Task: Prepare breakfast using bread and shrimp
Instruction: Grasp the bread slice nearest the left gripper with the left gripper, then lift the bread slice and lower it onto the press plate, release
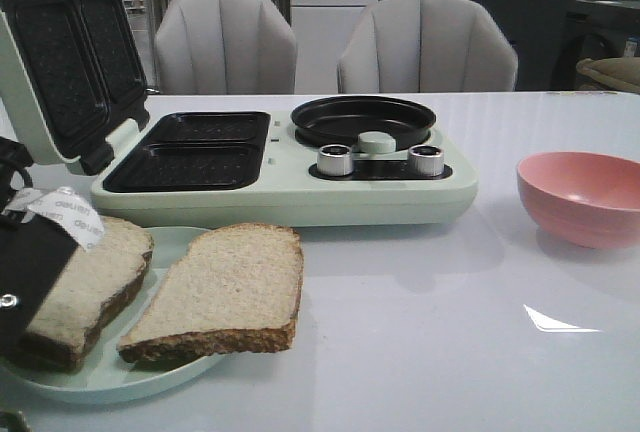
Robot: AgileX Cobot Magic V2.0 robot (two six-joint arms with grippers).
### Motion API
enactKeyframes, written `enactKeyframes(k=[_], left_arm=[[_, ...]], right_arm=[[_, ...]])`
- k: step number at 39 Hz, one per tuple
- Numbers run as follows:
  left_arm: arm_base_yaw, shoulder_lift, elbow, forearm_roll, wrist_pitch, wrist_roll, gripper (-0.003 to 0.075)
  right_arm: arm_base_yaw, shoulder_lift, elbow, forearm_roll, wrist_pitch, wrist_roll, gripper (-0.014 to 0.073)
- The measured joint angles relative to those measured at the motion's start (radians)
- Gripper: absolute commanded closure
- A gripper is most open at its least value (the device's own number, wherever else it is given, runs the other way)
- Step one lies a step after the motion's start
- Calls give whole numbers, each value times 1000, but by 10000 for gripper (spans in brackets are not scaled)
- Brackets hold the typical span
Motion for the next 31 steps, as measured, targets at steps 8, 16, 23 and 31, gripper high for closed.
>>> enactKeyframes(k=[8, 16, 23, 31], left_arm=[[0, 13, -10, 16, -7, 0, 500], [-22, -29, -12, -1, 4, -2, 569], [-51, -120, -13, -36, 28, -6, 569], [-75, -204, -62, -53, 106, -6, 569]], right_arm=[[0, 0, 0, 0, 0, 0, 440], [0, 0, 0, 0, 0, 0, 440], [0, 0, 0, 0, 0, 0, 440], [0, 0, 0, 0, 0, 0, 440]])
